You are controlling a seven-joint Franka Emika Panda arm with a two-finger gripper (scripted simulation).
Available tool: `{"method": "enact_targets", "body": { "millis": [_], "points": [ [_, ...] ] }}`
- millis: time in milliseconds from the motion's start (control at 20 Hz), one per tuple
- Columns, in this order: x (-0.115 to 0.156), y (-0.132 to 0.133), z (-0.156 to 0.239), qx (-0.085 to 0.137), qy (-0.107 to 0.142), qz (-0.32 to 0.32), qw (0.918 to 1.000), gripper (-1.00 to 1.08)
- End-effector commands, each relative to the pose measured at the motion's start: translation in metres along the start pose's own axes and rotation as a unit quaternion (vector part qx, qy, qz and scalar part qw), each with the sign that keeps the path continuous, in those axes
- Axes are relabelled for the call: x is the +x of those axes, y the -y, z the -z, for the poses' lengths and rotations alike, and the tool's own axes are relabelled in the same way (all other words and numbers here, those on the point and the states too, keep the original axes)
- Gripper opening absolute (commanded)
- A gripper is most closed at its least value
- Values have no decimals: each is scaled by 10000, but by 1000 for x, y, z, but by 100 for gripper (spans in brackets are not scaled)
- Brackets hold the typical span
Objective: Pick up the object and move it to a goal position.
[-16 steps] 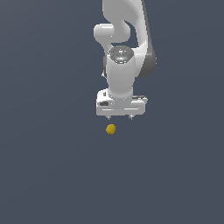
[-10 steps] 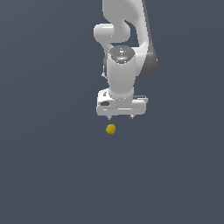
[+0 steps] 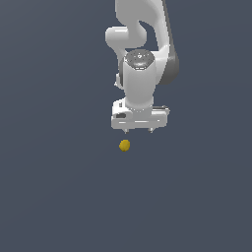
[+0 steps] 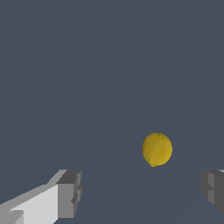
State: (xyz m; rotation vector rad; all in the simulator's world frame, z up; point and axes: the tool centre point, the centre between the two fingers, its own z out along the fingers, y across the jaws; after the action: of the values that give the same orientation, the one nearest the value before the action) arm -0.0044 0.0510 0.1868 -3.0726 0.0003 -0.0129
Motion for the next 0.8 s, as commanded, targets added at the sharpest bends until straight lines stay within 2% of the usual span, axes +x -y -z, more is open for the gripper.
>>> {"method": "enact_targets", "body": {
  "millis": [0,450,750],
  "points": [
    [0,-2,-2,-9,2,37,10000,100],
    [-4,-17,-26,-100,14,546,9985,100],
    [-9,-35,-54,-197,42,1179,9928,100]
  ]
}}
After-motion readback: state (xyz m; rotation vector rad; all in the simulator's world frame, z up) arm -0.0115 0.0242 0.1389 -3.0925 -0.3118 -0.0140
